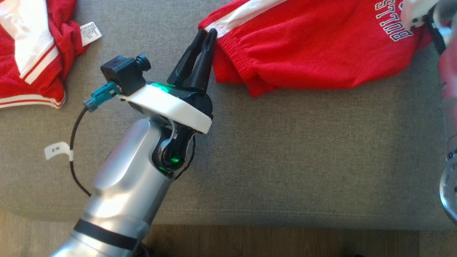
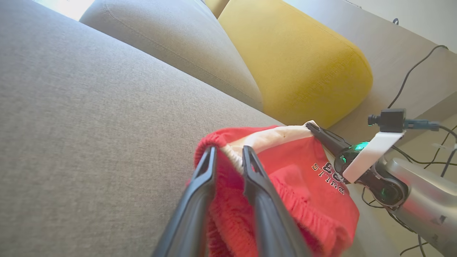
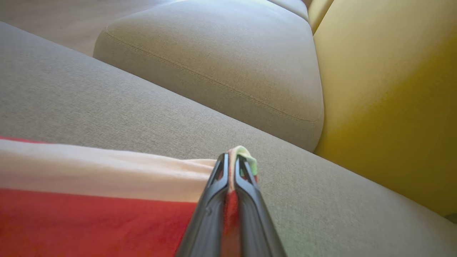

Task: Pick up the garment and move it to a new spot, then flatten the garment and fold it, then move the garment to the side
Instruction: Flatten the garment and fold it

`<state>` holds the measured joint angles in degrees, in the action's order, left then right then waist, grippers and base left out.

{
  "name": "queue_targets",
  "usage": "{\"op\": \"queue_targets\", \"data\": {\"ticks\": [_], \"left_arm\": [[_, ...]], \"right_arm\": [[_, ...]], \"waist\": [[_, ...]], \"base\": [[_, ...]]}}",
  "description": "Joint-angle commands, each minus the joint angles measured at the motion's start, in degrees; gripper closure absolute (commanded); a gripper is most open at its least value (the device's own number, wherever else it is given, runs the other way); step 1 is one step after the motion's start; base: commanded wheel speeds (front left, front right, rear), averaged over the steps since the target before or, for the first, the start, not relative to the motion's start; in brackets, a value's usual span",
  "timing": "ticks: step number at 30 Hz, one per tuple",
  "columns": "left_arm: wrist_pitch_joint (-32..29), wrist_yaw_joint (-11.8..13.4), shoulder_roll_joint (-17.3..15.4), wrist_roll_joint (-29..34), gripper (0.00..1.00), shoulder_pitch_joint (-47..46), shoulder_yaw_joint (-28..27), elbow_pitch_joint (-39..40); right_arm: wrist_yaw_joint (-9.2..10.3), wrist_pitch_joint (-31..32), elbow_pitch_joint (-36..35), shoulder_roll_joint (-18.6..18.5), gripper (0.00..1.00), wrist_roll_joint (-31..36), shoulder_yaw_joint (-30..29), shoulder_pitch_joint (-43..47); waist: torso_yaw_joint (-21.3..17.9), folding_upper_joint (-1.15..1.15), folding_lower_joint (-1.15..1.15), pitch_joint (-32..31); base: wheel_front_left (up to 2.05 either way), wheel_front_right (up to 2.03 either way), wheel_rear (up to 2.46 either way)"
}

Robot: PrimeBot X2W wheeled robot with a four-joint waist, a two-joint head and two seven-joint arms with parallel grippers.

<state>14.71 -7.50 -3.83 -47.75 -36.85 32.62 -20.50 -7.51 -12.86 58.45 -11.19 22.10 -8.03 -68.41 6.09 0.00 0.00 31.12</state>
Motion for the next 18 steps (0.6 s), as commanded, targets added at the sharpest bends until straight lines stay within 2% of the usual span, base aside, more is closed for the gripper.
{"op": "queue_targets", "data": {"ticks": [1,8,11,13,14,15,16,17,18], "left_arm": [[0.3,0.0,-0.6,0.6,0.59,-1.4,-1.7,1.8],[0.3,0.0,0.1,2.5,0.64,-2.9,-2.0,0.6],[0.3,0.0,0.3,3.1,0.56,-3.4,-1.9,-0.2],[0.3,0.0,0.4,3.2,0.56,-3.6,-1.7,-0.5],[0.3,0.0,0.5,3.2,0.52,-3.7,-1.7,-0.6],[0.3,0.0,0.5,3.2,0.32,-3.8,-1.6,-0.6],[0.3,0.0,0.6,3.1,0.12,-3.9,-1.6,-0.7],[0.3,0.0,0.6,3.4,0.0,-3.9,-1.6,-1.0],[0.3,0.0,0.6,3.8,0.0,-4.0,-1.8,-1.3]], "right_arm": [[0.02,-0.8,-1.3,0.8,1.0,0.8,-0.1,-2.1],[0.02,-1.5,0.4,2.2,1.0,5.2,-3.8,-2.9],[0.02,-1.7,0.7,2.8,1.0,6.7,-5.5,-2.9],[0.02,-1.8,0.9,3.1,1.0,7.6,-6.5,-2.8],[0.02,-1.8,0.9,3.2,0.88,8.1,-6.9,-2.8],[0.02,-1.9,0.8,3.3,0.66,8.6,-7.3,-2.8],[0.02,-2.0,0.6,3.4,0.22,9.0,-7.9,-2.8],[0.02,-2.0,0.2,3.7,0.0,9.2,-8.5,-2.7],[0.02,-2.0,-0.2,3.9,0.0,9.5,-8.9,-2.5]], "waist": [[0.0,0.0,0.0,0.1],[-0.1,0.0,0.0,0.1],[0.1,0.0,0.0,0.2],[0.2,0.0,0.0,0.2],[0.2,0.0,0.0,0.2],[0.2,0.0,0.0,0.2],[0.2,0.0,0.0,0.3],[0.2,0.0,0.0,0.3],[0.2,0.0,0.0,0.3]], "base": [[0.0,0.0,0.0],[0.0,0.0,0.0],[0.0,0.0,0.0],[0.0,0.0,0.0],[0.0,0.0,0.0],[0.0,0.0,0.0],[0.0,0.0,0.0],[0.0,0.0,0.0],[0.0,0.0,0.0]]}}
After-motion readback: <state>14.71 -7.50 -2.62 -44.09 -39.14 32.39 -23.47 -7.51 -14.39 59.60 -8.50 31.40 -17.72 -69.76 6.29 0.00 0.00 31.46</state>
